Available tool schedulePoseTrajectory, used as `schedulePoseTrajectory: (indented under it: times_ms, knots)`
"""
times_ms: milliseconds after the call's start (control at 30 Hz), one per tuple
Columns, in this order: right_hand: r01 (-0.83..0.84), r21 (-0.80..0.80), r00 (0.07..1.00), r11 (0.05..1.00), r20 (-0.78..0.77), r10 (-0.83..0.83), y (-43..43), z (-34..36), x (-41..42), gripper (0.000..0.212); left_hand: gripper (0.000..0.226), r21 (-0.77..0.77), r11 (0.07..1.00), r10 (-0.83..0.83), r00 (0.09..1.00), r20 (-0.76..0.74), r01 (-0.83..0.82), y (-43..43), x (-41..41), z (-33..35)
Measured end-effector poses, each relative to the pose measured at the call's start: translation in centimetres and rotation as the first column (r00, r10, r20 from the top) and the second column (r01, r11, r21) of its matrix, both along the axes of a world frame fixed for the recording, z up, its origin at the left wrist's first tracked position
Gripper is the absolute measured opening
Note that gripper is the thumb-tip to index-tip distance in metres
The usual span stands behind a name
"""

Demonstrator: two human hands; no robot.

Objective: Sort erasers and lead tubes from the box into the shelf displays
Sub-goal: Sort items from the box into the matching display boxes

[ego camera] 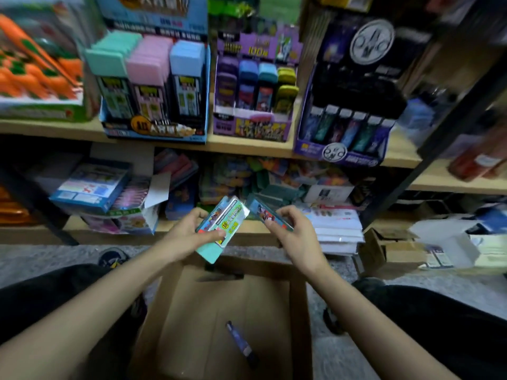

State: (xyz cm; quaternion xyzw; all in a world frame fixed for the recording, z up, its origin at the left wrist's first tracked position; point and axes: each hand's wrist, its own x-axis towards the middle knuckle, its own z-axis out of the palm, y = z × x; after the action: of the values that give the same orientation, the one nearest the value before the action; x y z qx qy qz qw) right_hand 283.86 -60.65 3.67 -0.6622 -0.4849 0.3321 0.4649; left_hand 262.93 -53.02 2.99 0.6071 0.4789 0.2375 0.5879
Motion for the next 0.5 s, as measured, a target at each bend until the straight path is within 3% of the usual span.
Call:
schedulePoseTrajectory:
  times_ms: [100, 233, 367, 500]
  knots:
    - [-0.029, 0.070, 0.995, 0.997, 0.097, 0.022, 1.1, 4.3, 1.1, 0.010, 0.022, 0.142, 0.987, -0.060, 0.996, -0.071, 0.069, 1.5, -0.9, 2.8]
    - [-0.106, 0.109, 0.983, 0.988, 0.161, 0.088, 2.5, 9.4, 1.9, 0.010, 0.019, 0.225, 0.972, -0.056, 0.997, -0.046, 0.064, 3.1, -1.6, 6.4]
    - [-0.158, 0.122, 0.970, 0.980, 0.205, 0.130, 4.1, 13.4, 2.0, 0.009, 0.023, 0.214, 0.977, -0.008, 1.000, 0.025, 0.002, 4.7, -2.0, 8.9]
    - [-0.181, 0.175, 0.935, 0.968, 0.336, 0.114, 5.9, 17.2, 2.3, 0.008, 0.027, 0.252, 0.965, 0.077, 0.997, -0.025, -0.069, 6.0, -2.3, 10.6]
